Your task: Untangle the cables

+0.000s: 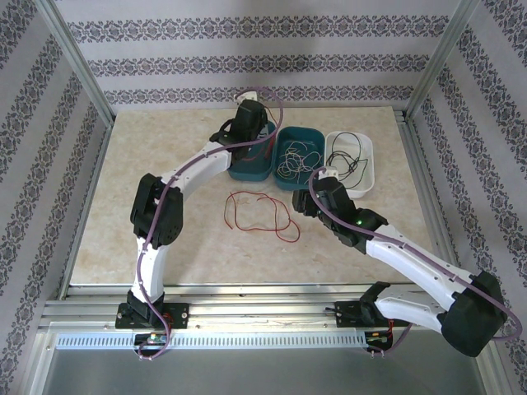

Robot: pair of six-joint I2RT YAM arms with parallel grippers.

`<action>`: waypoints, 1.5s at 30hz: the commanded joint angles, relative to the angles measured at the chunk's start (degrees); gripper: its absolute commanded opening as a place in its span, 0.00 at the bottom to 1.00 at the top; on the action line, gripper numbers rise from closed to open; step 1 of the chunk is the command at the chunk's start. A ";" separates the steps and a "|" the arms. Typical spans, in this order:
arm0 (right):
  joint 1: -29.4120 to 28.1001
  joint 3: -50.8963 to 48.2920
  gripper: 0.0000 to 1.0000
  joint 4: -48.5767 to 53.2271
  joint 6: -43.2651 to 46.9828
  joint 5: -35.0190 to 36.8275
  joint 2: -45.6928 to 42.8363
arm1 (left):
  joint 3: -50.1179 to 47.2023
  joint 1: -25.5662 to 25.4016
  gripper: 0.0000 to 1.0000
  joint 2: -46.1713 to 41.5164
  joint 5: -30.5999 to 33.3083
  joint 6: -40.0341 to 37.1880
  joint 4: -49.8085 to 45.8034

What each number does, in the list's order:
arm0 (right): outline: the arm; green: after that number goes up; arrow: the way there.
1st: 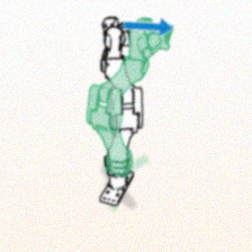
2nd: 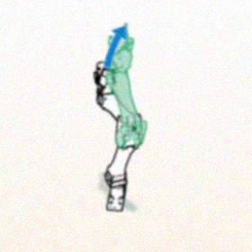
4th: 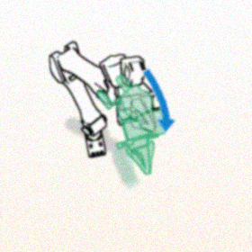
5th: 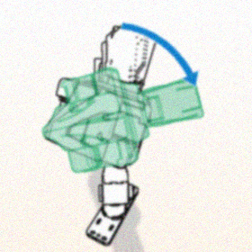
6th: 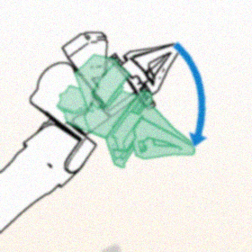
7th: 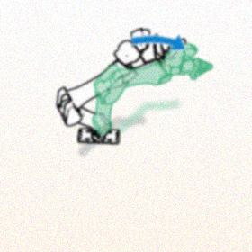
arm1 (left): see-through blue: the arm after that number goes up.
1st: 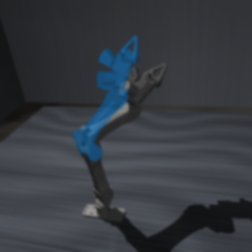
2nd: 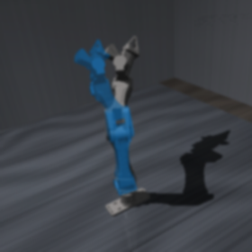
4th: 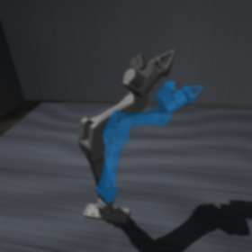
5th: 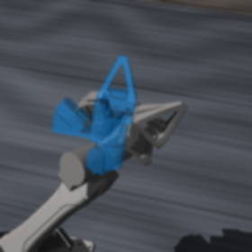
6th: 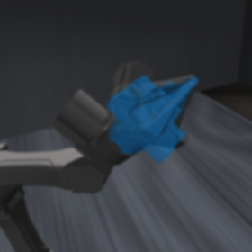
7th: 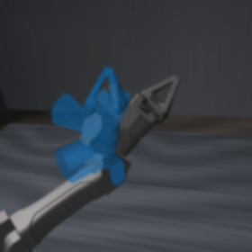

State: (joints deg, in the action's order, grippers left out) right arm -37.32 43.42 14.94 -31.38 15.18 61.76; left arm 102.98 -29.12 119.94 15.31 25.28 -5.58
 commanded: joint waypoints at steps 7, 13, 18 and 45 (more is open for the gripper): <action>0.81 -0.80 0.68 0.86 -0.87 0.86 -0.48 | -3.75 1.36 0.00 1.78 6.82 8.51 -0.05; 0.85 -0.62 0.68 0.71 -0.96 0.36 -0.04 | -4.01 1.92 0.00 1.86 11.23 9.44 -4.51; 0.87 -0.45 0.68 0.48 -0.94 0.06 0.20 | -1.71 2.49 0.00 3.71 12.19 7.47 -8.38; 1.07 0.26 0.68 0.26 -0.76 -0.98 1.10 | 12.25 1.75 0.07 16.14 9.57 -4.14 -21.57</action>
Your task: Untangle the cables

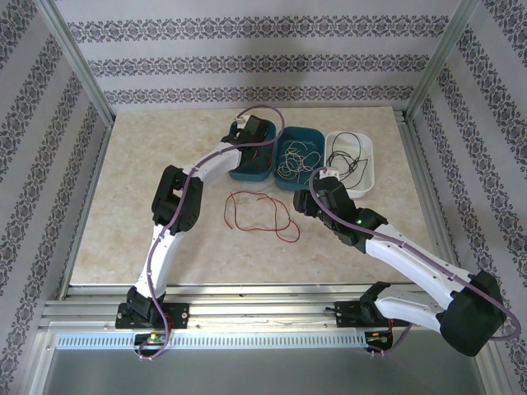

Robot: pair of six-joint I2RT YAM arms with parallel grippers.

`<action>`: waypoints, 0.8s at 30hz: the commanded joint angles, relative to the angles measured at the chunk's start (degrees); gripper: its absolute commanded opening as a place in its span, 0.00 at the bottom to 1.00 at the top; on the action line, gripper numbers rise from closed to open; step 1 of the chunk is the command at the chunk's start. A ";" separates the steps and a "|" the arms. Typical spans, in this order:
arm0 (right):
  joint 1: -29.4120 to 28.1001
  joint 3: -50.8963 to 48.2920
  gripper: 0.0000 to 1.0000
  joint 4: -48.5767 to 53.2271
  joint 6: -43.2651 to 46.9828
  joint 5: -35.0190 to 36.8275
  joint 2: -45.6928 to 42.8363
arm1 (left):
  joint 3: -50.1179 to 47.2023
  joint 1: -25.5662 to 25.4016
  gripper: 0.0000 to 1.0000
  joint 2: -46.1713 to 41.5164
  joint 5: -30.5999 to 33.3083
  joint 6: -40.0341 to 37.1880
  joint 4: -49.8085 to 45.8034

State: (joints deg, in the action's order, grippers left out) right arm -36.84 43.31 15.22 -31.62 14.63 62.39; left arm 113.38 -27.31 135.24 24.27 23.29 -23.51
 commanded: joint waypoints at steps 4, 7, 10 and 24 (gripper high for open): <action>0.54 0.88 0.68 -0.02 -0.23 -0.92 1.14 | 2.18 -0.07 0.19 0.12 0.78 -3.25 -3.74; 0.62 1.13 0.68 -0.28 -0.22 -1.22 1.66 | 2.19 -0.17 0.28 -1.24 -0.42 -3.89 -3.57; 0.65 1.49 0.68 -0.56 -0.22 -1.49 2.37 | 2.19 -0.39 0.38 -3.06 -3.14 -4.00 -3.40; 0.37 3.35 0.66 0.41 0.32 -3.47 6.54 | -13.65 -1.57 0.73 -21.35 -4.91 -5.03 6.03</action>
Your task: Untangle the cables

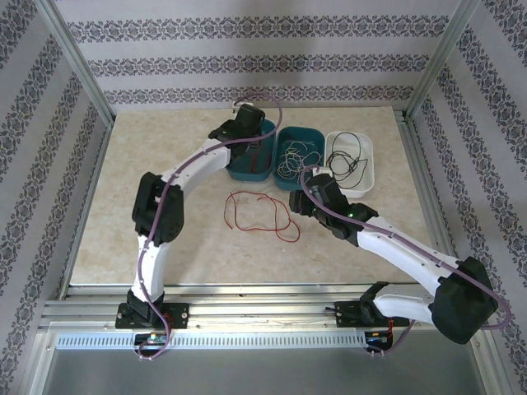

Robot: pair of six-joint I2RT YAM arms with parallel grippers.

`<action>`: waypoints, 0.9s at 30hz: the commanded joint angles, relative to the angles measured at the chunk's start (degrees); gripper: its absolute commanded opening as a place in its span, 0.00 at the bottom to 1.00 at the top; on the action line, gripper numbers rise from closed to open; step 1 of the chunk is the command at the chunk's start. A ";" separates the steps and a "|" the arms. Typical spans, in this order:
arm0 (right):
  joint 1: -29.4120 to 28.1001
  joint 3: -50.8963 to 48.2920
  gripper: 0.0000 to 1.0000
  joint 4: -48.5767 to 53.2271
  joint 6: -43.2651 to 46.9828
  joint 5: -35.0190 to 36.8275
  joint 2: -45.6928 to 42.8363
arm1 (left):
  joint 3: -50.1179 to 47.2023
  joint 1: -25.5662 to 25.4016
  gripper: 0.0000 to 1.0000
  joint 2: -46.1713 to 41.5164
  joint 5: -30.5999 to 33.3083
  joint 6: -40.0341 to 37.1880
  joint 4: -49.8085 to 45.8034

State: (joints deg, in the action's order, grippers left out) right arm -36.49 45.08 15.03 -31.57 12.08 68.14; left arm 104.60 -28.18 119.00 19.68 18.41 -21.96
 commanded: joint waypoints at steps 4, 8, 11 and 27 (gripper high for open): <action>-0.92 2.41 0.60 1.48 1.10 -1.00 2.35 | -15.90 -0.68 0.90 -13.67 -0.34 0.90 9.06; -2.42 3.54 0.57 2.91 1.10 -1.50 4.95 | -26.44 -0.69 0.99 -20.97 0.29 2.33 11.12; -3.77 4.53 0.57 4.28 0.43 -1.88 7.48 | -34.62 -0.67 0.99 -26.49 0.35 4.30 12.09; -6.11 16.36 0.48 8.35 -4.16 -8.68 27.69 | -62.87 -0.65 0.99 -46.66 0.58 17.76 13.47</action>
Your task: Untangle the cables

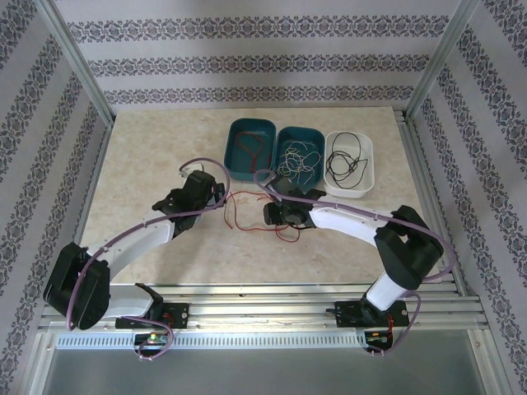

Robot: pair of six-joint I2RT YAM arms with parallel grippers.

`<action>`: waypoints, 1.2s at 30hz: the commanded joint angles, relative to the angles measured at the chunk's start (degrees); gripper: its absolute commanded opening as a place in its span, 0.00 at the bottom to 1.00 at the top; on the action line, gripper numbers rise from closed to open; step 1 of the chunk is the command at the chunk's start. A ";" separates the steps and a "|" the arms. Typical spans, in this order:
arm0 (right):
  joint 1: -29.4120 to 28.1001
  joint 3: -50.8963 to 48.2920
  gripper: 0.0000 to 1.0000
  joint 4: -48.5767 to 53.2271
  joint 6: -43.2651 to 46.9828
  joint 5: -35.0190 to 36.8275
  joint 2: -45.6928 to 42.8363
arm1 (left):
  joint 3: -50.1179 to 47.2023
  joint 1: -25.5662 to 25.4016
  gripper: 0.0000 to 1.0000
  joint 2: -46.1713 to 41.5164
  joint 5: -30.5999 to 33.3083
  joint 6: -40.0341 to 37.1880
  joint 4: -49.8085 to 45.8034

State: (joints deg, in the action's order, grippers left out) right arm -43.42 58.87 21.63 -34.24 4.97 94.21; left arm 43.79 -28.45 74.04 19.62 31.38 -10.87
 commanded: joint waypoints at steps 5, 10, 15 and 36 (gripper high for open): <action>2.38 5.36 0.46 2.62 -1.04 -2.21 5.70 | -4.77 -0.40 0.99 -1.77 0.20 7.09 3.88; 2.96 7.40 0.44 4.00 -0.30 -1.35 8.84 | -4.92 -0.38 0.99 -0.76 0.40 7.44 3.40; 4.02 8.16 0.41 3.60 -0.32 -1.96 11.00 | -5.05 -0.38 0.99 -0.19 0.39 7.80 3.63; 2.40 13.26 0.01 4.08 4.46 -0.41 16.68 | -5.20 -0.39 0.99 0.69 0.38 8.21 5.09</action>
State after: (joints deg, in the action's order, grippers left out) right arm -39.79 70.52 25.61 -31.31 3.97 110.67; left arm 39.00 -28.45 74.43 19.51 38.70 -7.77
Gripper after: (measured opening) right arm 0.066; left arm 0.993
